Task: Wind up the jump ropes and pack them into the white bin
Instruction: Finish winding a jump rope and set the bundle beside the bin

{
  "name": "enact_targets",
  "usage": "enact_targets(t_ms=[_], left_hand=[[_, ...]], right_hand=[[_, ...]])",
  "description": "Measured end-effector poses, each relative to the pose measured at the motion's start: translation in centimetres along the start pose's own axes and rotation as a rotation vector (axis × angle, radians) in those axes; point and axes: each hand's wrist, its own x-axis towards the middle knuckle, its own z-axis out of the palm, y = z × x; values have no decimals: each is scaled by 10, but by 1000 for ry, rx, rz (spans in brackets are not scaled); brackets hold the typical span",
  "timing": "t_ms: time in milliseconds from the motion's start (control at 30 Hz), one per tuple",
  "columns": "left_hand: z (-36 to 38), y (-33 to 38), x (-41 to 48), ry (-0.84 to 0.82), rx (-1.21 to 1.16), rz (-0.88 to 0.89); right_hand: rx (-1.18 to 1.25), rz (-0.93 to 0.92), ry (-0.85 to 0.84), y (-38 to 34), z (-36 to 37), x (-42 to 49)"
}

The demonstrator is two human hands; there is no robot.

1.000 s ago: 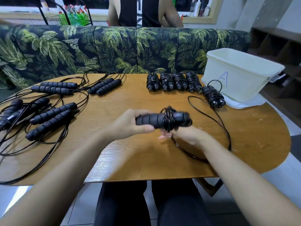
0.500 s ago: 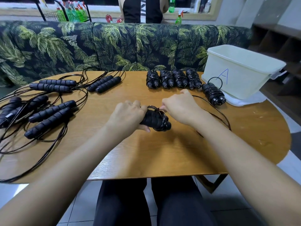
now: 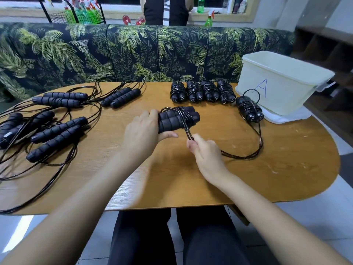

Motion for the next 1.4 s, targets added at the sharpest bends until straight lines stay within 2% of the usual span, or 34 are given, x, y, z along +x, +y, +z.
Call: enact_targets(t_ms=[67,100,200,333,400,567,667,733,900,1000,1100,1233,1333,1400], left_hand=[[-1,1,-2,-11,-112,-21],[-1,3,-4,-15,-180,-21],[-1,8,-8,-18,-361,14],[-1,5,-13,-28,-479,163],[-2,-2,-14,-65,-447,270],[-7,-9,-17,-78,-131,499],[-9,-3,-18,-91,87,569],[-7,0,-16,-111,193,554],[-2,9,-18,-144,406,424],[8,7,-15,-100,285,263],[14,2,-12,-59,80,102],[21,5,-17,-22,-25,56],[29,13,-23,-2,-35,50],[31,13,-21,-20,-50,-16]], right_hand=[[401,126,-159,7,-2,-1],[515,132,-206,10,-5,0],[611,118,-350,22,-15,10],[453,164,-483,28,-33,43],[321,132,-543,26,-47,60],[-133,-5,-767,14,-57,98],[-372,-75,-788,0,-55,110],[-497,-114,-785,-11,-57,114],[-652,-151,-609,-38,-64,110],[-723,-224,-430,-43,-54,94],[-620,-238,-192,-35,-37,68],[-447,-214,81,-16,-18,36],[-478,-180,226,-8,-9,19],[-541,-182,277,-4,-6,10]])
